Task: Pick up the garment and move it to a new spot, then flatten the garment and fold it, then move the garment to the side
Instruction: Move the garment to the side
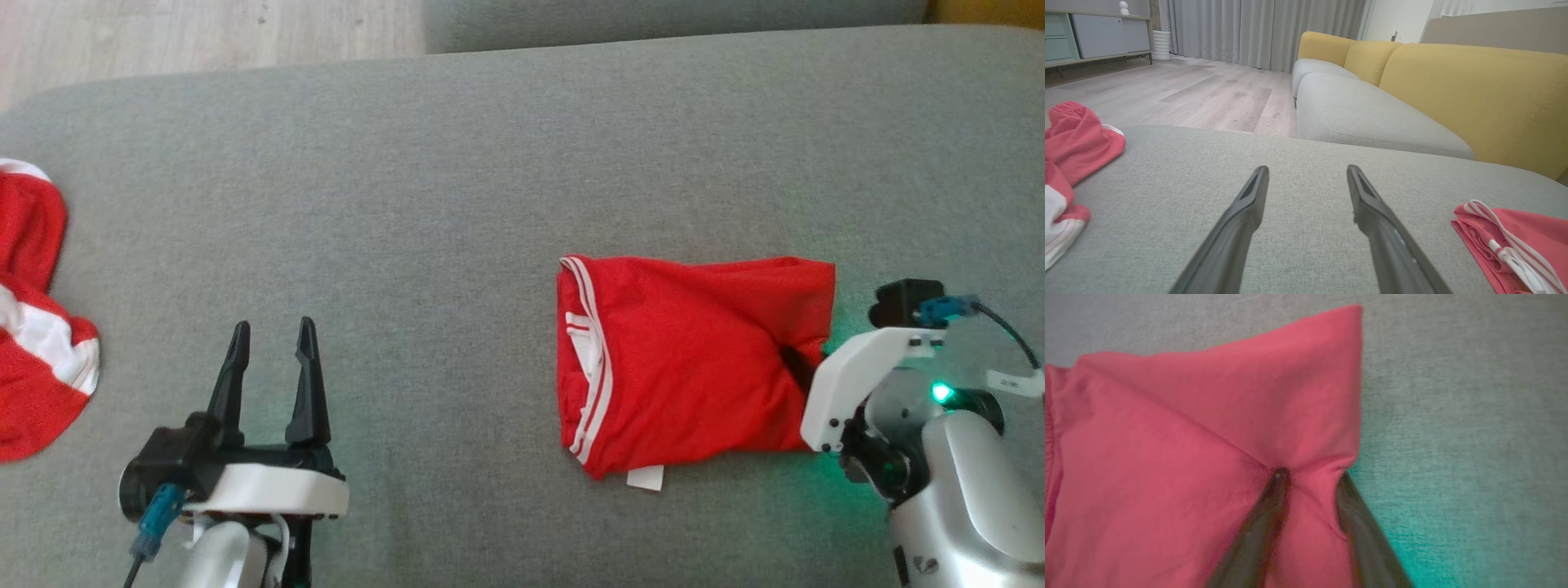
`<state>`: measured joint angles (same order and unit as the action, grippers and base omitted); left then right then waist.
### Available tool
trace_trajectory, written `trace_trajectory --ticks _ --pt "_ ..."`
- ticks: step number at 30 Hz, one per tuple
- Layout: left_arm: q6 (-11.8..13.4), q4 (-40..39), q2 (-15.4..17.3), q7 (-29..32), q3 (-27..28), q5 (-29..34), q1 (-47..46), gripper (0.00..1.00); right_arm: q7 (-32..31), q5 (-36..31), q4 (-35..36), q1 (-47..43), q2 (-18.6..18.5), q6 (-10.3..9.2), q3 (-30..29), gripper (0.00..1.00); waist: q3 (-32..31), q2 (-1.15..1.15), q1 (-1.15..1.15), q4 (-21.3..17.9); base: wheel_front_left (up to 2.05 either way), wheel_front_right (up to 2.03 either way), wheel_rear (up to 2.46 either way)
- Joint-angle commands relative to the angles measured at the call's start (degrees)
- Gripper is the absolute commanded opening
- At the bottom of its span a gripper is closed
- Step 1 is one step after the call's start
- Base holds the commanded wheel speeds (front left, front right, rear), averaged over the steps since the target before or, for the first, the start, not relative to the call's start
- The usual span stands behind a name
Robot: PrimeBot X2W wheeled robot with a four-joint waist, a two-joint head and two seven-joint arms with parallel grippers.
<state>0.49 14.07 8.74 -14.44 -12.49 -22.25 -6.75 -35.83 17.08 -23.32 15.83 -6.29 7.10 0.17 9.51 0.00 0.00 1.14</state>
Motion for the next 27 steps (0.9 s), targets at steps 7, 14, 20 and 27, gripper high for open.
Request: trace_trajectory --ticks 7,14,20,27 --pt "0.27 -2.83 0.78 -0.54 2.42 0.50 -2.95 1.00 0.02 0.65 4.83 6.22 -8.27 0.39 9.78 0.00 2.80 0.00 0.00 -3.64 0.00 0.00 0.00" --pt "0.31 -4.93 2.27 -0.53 2.56 1.95 -5.90 1.00 3.26 3.21 6.01 18.24 -19.17 0.39 18.62 0.00 8.83 0.00 0.00 -8.68 0.00 0.00 0.00" --pt "0.13 -6.53 3.48 0.12 1.36 3.97 -10.91 1.00 8.48 5.12 -1.18 26.77 -26.13 0.39 18.72 0.00 14.23 0.00 0.00 -12.84 0.00 0.00 0.00" --pt "0.17 -7.68 3.91 1.51 0.43 4.79 -14.84 1.00 18.25 2.99 -10.85 33.17 -30.46 0.39 18.37 0.00 18.48 0.00 0.00 -15.90 0.00 0.00 0.00"
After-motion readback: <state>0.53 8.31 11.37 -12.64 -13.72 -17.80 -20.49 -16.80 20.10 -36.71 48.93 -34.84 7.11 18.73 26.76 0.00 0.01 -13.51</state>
